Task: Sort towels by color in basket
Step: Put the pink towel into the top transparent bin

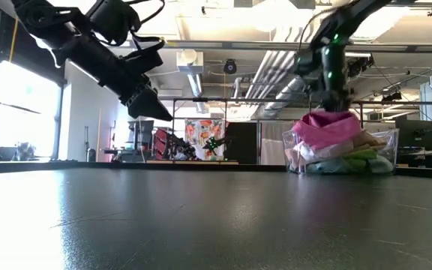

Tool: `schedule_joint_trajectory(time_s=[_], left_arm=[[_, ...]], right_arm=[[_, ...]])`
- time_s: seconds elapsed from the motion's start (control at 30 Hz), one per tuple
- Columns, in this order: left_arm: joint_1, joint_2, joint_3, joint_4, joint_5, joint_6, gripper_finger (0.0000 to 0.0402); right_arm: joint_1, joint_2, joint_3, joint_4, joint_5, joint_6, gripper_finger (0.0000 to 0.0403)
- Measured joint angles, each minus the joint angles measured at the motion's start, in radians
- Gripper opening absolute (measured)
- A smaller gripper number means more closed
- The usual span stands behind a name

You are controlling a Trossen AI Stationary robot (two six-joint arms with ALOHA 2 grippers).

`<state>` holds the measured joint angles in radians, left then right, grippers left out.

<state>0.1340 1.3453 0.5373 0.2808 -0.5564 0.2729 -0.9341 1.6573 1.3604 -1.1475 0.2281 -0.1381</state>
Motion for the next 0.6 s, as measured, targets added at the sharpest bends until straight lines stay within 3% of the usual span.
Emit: schedule_joint_trajectory(time_s=[0.13, 0.37, 0.6], left_arm=[[-0.011, 0.000, 0.000, -0.005, 0.000, -0.010, 0.0181], [-0.024, -0.001, 0.000, -0.002, -0.003, -0.025, 0.0181], [-0.038, -0.001, 0.000, -0.020, -0.007, -0.037, 0.0181]], right_arm=[[0.000, -0.111, 0.000, -0.035, 0.066, 0.080, 0.0194], [0.033, -0.261, 0.000, -0.127, 0.048, 0.208, 0.0194], [0.294, -0.289, -0.072, -0.095, -0.023, 0.028, 0.0194]])
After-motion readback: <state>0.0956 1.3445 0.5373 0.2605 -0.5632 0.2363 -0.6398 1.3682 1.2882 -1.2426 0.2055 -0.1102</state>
